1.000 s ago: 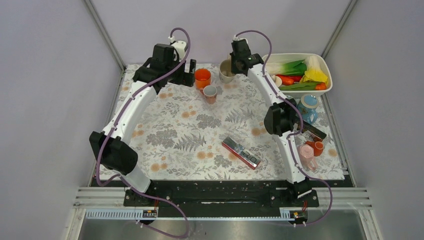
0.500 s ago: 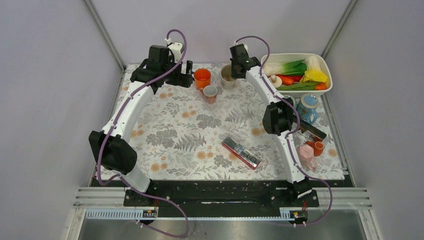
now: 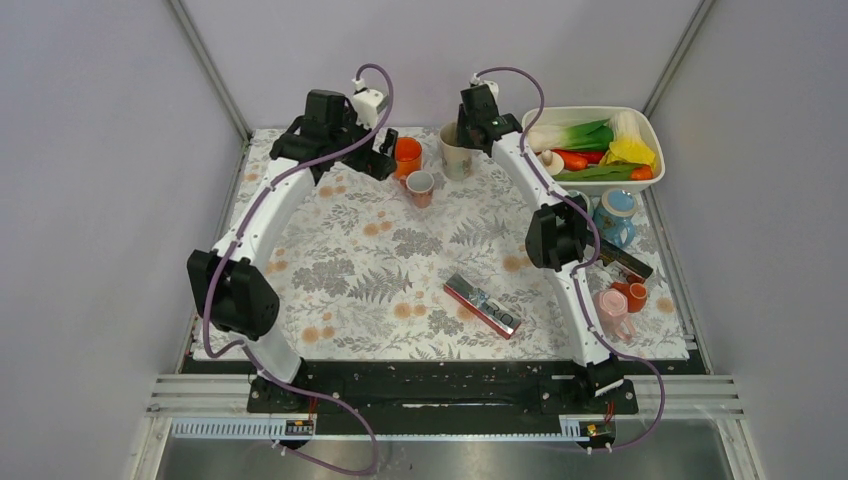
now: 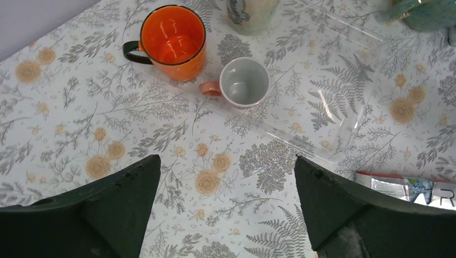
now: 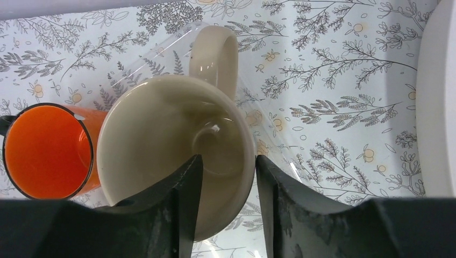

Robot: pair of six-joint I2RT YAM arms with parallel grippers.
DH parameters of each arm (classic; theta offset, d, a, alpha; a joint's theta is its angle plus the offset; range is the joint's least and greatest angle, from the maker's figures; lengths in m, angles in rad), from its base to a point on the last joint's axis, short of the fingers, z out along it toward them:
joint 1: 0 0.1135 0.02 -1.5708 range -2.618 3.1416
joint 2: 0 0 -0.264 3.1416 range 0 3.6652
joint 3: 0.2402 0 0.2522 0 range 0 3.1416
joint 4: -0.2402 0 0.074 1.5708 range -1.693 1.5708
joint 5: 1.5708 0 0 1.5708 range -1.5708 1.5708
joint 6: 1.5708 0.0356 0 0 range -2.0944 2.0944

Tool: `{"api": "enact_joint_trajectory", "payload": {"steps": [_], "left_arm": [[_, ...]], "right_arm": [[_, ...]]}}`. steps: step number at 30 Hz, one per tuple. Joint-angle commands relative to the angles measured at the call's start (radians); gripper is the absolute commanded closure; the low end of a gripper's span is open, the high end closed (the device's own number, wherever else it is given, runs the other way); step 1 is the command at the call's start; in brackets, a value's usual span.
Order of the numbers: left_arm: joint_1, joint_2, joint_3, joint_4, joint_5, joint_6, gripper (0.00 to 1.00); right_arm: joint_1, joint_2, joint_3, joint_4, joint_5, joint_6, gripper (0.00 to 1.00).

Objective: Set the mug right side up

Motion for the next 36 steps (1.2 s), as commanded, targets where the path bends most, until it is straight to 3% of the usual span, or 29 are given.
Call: {"api": "enact_joint_trajectory", "payload": {"steps": [1, 9, 12, 14, 17, 21, 28, 32, 36], "left_arm": [[0.002, 0.081, 0.095, 0.015, 0.149, 0.168, 0.02], [-0.071, 0.405, 0.534, -0.167, 0.288, 0.555, 0.03], [-0.122, 0.432, 0.535, -0.177, 0.353, 0.793, 0.03], [-0.155, 0.459, 0.534, -0.146, 0.355, 0.873, 0.03], [-0.182, 0.527, 0.597, -0.034, 0.32, 0.868, 0.02], [-0.195, 0.666, 0.77, 0.058, 0.293, 0.78, 0.02], [-0.238, 0.744, 0.731, 0.15, 0.199, 0.86, 0.13], [-0.238, 0.805, 0.78, 0.187, 0.144, 0.867, 0.14], [-0.238, 0.827, 0.763, 0.198, 0.12, 0.916, 0.25]], "right_arm": [[-0.003, -0.055, 0.027, 0.045, -0.033, 0.015, 0.49], [-0.049, -0.214, -0.029, 0.046, -0.117, -0.016, 0.34], [-0.059, -0.308, -0.082, 0.043, -0.144, -0.044, 0.24], [-0.07, -0.371, -0.121, 0.033, -0.155, -0.051, 0.2], [-0.094, -0.47, -0.203, -0.015, -0.128, -0.052, 0.16], [-0.102, -0.671, -0.453, -0.021, -0.053, -0.133, 0.14], [-0.178, -0.976, -0.925, 0.102, -0.025, -0.107, 0.13], [-0.197, -1.061, -1.029, 0.104, -0.005, -0.128, 0.13], [-0.201, -1.105, -1.074, 0.098, 0.008, -0.143, 0.13]]}}
